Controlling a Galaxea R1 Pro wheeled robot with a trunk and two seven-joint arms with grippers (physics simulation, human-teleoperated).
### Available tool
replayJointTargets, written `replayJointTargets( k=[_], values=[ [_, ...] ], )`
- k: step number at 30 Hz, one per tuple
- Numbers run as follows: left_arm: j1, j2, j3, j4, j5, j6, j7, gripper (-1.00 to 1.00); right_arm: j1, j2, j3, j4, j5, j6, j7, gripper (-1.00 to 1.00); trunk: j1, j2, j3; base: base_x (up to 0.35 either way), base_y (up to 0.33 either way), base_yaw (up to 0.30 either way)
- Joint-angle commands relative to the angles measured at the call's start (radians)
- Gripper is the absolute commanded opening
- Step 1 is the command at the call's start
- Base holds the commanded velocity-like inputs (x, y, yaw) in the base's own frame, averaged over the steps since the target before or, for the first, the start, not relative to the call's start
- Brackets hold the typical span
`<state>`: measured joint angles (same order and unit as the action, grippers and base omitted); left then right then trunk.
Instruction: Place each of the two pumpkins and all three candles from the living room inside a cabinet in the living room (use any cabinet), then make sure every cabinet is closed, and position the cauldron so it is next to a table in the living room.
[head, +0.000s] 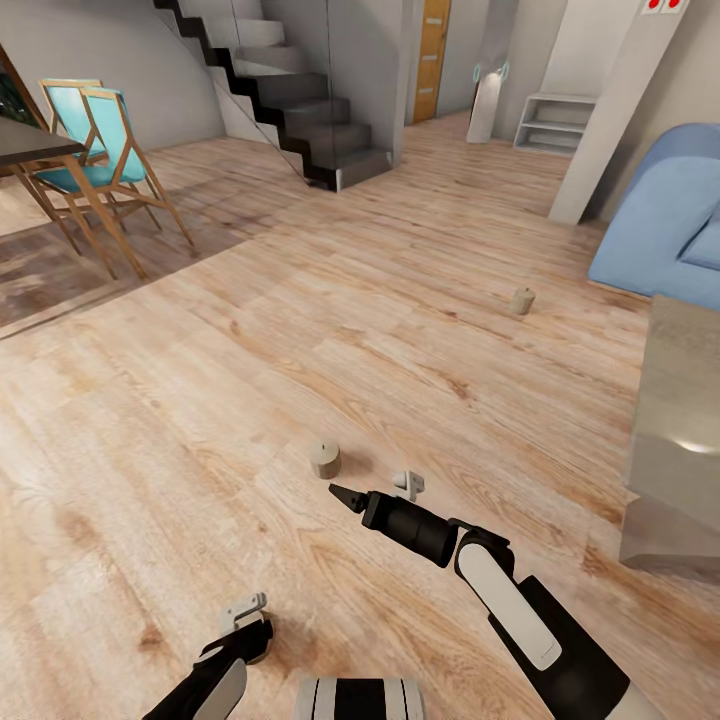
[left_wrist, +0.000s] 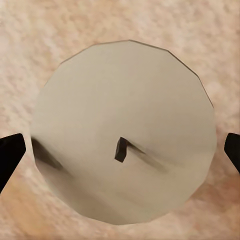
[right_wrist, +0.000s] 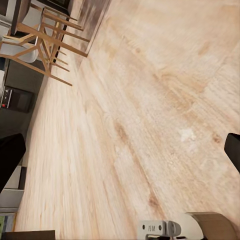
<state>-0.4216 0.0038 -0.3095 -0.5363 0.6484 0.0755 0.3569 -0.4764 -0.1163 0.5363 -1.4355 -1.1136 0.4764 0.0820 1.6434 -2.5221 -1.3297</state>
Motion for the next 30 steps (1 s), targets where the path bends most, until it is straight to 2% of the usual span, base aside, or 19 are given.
replayJointTargets(
  k=[1, 22, 25, 30],
  values=[
    [0.0, 0.001, -0.005, -0.002, 0.002, 0.004, 0.008, 1.0, -0.001, 0.0, 0.001, 0.0, -0.002, 0.002, 0.001, 1.0, 0.0, 0.0, -0.001, 0.0, 0.0, 0.0],
    [0.0, 0.001, -0.005, -0.002, 0.002, 0.004, 0.008, 1.0, -0.001, 0.0, 0.001, 0.0, -0.002, 0.002, 0.001, 1.0, 0.0, 0.0, -0.001, 0.0, 0.0, 0.0],
    [0.0, 0.001, -0.005, -0.002, 0.001, 0.004, 0.008, 1.0, -0.001, 0.0, 0.001, 0.0, -0.002, 0.002, 0.001, 1.0, 0.001, -0.001, -0.012, 0.0, 0.0, 0.0],
    [0.0, 0.001, -0.005, -0.002, 0.002, 0.004, 0.008, 1.0, -0.001, 0.0, 0.001, 0.0, -0.002, 0.002, 0.001, 1.0, 0.001, -0.001, -0.012, 0.0, 0.0, 0.0]
  ],
)
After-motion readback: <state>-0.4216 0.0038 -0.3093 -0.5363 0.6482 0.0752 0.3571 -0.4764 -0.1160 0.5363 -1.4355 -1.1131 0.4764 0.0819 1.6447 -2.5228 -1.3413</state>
